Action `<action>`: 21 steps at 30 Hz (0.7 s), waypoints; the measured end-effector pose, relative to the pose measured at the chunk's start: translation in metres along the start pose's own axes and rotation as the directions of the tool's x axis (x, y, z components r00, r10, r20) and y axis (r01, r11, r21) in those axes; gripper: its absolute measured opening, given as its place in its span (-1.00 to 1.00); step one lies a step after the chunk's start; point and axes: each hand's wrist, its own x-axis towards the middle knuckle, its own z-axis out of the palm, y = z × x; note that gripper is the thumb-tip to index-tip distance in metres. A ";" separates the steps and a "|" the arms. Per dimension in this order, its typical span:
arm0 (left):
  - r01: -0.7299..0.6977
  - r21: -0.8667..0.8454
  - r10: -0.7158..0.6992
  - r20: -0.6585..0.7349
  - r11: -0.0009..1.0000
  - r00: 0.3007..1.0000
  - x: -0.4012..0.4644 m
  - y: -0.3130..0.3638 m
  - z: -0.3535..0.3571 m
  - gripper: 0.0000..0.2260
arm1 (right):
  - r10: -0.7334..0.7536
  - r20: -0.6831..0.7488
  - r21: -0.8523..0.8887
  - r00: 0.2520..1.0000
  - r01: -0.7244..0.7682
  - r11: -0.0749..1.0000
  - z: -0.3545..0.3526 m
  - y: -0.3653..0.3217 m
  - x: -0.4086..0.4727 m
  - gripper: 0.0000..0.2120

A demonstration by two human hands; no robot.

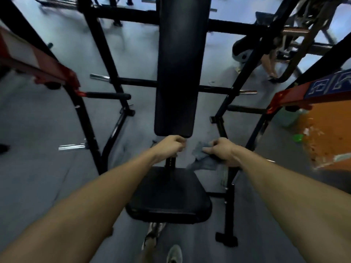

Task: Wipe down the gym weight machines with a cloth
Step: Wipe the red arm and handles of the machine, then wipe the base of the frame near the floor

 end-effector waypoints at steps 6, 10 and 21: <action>0.177 -0.449 -0.178 0.040 0.876 0.983 -0.075 -0.059 -0.008 -0.58 | -0.011 0.482 0.443 0.876 -0.233 0.866 0.077 0.015 -0.018 -0.65; 0.206 -0.370 -0.197 0.062 0.906 0.979 -0.103 -0.079 -0.014 -0.53 | -0.046 0.512 0.419 0.858 -0.203 0.885 0.106 0.012 -0.032 -0.69; 0.119 -0.099 -0.129 -0.111 0.988 0.985 -0.123 -0.104 -0.032 -0.87 | -0.060 0.295 -0.035 0.954 0.073 0.997 0.134 0.011 -0.036 -0.93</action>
